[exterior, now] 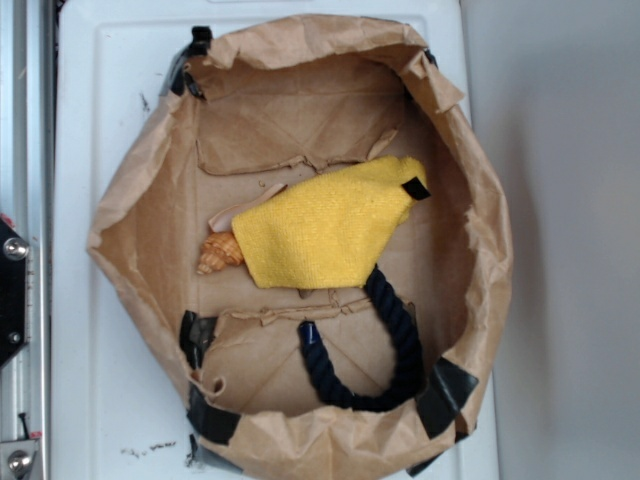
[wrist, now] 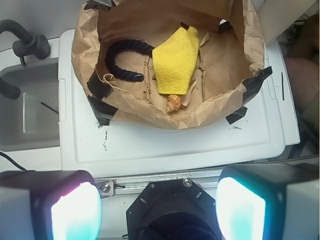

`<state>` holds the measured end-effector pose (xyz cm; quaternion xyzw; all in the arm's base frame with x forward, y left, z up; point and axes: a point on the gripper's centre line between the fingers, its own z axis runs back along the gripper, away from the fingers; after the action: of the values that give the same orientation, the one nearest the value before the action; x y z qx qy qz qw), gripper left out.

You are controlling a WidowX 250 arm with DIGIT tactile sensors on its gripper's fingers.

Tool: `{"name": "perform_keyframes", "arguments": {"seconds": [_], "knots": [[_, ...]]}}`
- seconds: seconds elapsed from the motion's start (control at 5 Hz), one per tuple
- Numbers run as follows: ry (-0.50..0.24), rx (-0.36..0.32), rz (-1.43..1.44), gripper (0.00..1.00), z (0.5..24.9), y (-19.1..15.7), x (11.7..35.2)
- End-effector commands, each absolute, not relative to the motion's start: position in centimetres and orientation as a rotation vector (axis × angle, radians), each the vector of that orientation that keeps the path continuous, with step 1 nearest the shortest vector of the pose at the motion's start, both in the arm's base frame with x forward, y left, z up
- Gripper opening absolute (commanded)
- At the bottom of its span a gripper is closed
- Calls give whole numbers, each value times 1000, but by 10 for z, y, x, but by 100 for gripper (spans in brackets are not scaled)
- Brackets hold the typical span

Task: Grab the yellow cloth.

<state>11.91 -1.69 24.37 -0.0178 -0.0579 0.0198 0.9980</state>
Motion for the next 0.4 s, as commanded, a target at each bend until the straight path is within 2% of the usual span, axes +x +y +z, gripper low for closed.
{"name": "perform_keyframes", "arguments": {"seconds": [0.0, 0.2], "knots": [[-116, -36, 40, 100, 244, -17, 119], [-191, -33, 102, 100, 250, -19, 169]]}}
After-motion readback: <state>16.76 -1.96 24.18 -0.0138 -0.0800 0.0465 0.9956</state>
